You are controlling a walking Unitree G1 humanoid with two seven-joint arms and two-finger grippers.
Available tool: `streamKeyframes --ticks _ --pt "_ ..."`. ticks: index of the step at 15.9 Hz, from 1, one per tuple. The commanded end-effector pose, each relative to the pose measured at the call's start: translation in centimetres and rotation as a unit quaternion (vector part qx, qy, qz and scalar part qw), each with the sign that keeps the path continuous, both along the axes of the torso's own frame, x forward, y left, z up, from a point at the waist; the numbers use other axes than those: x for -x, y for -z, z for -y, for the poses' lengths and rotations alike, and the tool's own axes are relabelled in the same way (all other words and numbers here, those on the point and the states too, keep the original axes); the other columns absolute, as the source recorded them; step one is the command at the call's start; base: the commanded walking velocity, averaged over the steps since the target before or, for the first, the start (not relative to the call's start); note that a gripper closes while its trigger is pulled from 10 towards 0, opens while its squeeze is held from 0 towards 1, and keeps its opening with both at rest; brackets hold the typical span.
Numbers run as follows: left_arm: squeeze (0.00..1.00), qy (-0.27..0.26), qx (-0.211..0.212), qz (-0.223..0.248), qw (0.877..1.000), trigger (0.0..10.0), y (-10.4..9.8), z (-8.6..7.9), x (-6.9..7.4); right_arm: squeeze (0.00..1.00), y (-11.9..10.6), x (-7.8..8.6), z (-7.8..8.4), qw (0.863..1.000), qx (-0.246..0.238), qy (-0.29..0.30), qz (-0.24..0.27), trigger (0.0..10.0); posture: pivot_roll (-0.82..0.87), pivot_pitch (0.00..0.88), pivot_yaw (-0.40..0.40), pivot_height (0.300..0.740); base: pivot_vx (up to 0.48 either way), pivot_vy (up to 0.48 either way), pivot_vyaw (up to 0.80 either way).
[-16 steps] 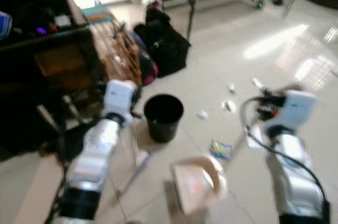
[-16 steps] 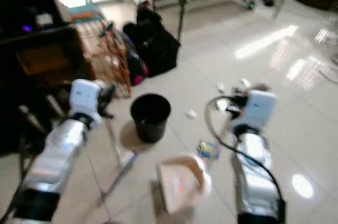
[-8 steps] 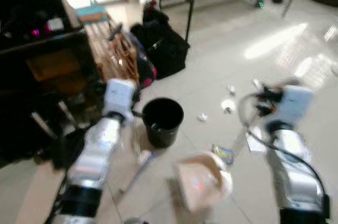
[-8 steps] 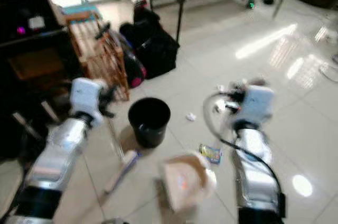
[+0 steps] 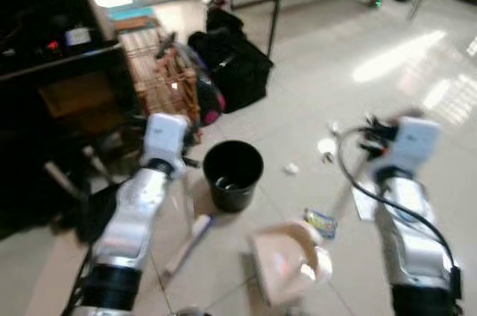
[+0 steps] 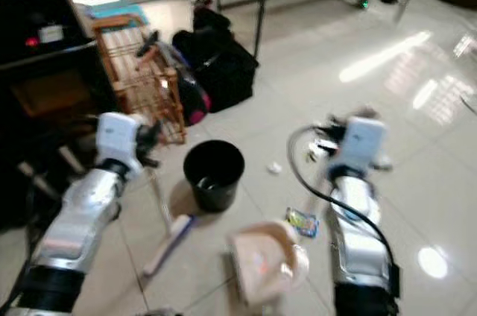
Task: Sweep floor
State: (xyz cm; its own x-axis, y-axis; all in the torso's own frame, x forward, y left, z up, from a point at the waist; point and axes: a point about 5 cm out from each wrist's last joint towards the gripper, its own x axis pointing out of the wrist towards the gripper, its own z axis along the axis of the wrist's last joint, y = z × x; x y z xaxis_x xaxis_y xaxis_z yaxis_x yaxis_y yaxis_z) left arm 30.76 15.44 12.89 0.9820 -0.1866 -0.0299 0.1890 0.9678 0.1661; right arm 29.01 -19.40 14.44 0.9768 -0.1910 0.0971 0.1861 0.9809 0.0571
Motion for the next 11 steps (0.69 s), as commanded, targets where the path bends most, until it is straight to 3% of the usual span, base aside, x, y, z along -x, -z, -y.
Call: streamKeyframes --ticks 1,11 --pt "0.0 0.009 -0.007 0.019 1.0 10.0 -0.86 0.6 -0.25 0.0 -0.66 -0.04 0.79 1.0 -0.003 0.013 0.023 10.0 -0.02 0.095 0.007 0.74 0.289 0.0 0.0" --pt "0.0 0.001 -0.023 0.029 0.999 10.0 -0.91 -0.34 0.25 0.0 0.06 -0.87 1.73 0.997 -0.002 0.061 0.037 10.0 0.0 0.113 0.021 0.74 0.0 0.0 0.0"
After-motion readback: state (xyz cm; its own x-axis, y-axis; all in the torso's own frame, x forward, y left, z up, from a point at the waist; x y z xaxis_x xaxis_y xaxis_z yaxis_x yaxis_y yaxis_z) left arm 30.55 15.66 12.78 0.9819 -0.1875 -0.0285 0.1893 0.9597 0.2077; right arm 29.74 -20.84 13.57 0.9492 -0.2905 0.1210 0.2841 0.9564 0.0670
